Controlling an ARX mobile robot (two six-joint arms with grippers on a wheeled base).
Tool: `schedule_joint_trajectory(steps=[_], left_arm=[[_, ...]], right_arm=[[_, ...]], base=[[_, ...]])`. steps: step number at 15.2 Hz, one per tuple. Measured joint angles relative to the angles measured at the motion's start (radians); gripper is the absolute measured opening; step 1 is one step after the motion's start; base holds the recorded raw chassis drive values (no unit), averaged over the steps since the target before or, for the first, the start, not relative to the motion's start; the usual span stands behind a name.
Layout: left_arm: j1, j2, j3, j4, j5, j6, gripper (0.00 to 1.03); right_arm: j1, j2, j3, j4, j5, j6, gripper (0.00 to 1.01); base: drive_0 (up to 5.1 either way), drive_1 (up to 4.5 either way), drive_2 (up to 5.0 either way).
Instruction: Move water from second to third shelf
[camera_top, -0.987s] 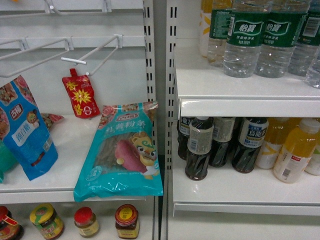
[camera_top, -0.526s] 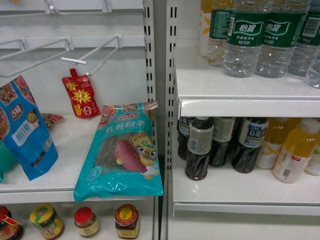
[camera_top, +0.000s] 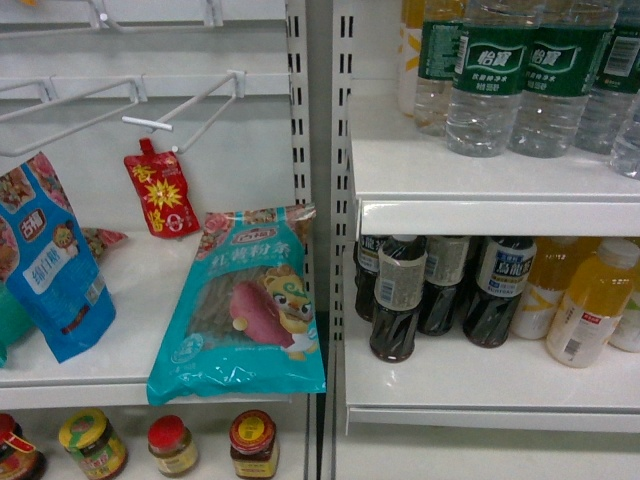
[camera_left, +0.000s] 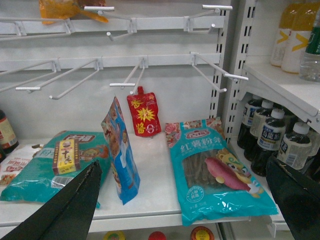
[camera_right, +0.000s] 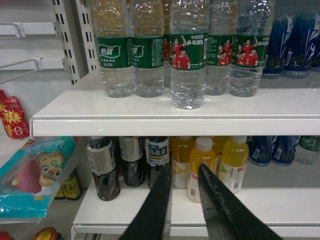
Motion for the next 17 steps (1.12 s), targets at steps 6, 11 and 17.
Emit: schedule_joint_trajectory(steps=[6,11,17], left_arm=[[0.000,0.000,0.000,0.000,0.000,0.000,0.98],[0.000,0.000,0.000,0.000,0.000,0.000,0.98],[0.000,0.000,0.000,0.000,0.001,0.000,0.98]], right_arm=[[0.000,0.000,0.000,0.000,0.000,0.000,0.96],[0.000,0.000,0.000,0.000,0.000,0.000,0.98],[0.000,0.000,0.000,0.000,0.000,0.000,0.98]], base=[[0.0,0.00,0.0],[0.0,0.00,0.0],[0.0,0.00,0.0]])
